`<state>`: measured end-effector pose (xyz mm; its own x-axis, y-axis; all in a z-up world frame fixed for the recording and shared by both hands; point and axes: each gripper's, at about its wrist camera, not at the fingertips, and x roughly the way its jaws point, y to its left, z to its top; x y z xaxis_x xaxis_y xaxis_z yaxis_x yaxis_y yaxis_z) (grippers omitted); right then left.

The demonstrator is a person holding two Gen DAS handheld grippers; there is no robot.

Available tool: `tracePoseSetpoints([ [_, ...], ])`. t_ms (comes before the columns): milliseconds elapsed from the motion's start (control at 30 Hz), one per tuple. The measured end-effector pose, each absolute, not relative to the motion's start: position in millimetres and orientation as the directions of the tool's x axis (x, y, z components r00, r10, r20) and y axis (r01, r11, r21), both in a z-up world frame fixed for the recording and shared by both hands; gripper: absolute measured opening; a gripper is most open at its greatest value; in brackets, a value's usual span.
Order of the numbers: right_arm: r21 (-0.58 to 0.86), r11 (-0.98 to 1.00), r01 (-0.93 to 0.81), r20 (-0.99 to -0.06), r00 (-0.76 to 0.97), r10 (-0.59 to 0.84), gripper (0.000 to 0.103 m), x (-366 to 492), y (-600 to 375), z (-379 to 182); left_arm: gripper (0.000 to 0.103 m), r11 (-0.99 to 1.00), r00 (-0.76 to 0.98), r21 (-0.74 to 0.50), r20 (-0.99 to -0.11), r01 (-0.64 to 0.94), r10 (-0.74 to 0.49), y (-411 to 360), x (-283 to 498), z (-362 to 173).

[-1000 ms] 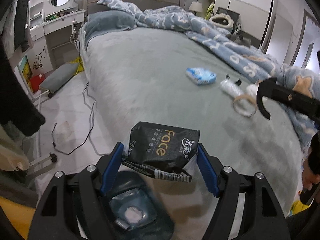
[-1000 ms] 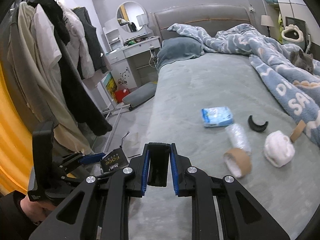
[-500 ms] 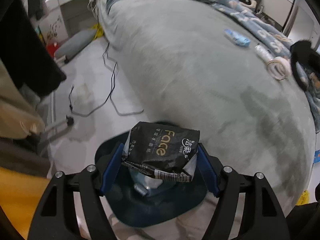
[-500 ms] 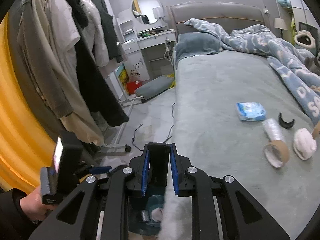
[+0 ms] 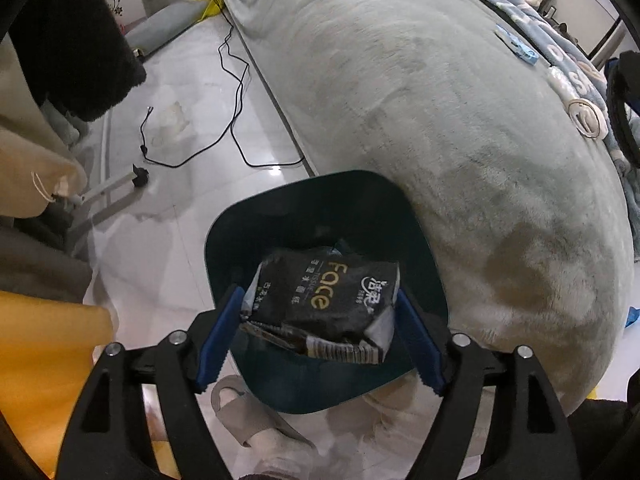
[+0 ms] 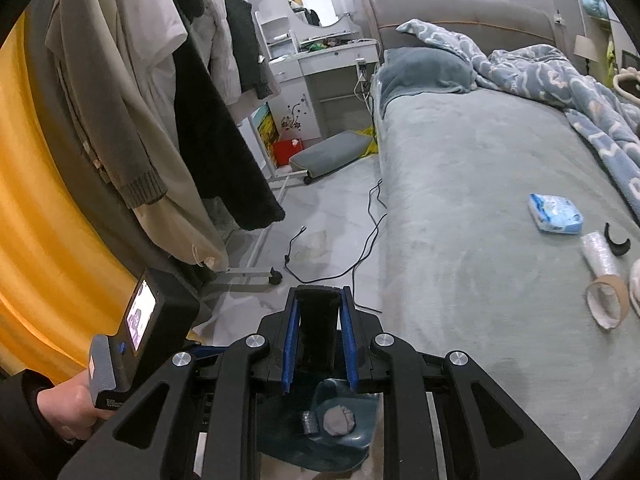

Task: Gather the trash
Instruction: 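Carry the snack bag over the bin and open the left tool while right carries strip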

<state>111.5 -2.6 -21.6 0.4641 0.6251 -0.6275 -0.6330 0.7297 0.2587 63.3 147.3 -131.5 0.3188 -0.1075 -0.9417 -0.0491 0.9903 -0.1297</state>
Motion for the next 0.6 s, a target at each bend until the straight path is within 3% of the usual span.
tracePoseSetpoints([
  [100,0.259,0.730,-0.632,-0.643,0.451,0.619,0.020,111.4,6.7,-26.9,0.088,0.989,0.330,-0.140,-0.937,-0.053,-0.115,153.4,59.9,-129.6],
  [600,0.229,0.737,-0.636,-0.775,0.339,0.534,0.020,115.3,58.8,-78.7,0.087,0.977,0.526,-0.184,-0.844,-0.104,-0.103,199.4,48.4,-87.7],
])
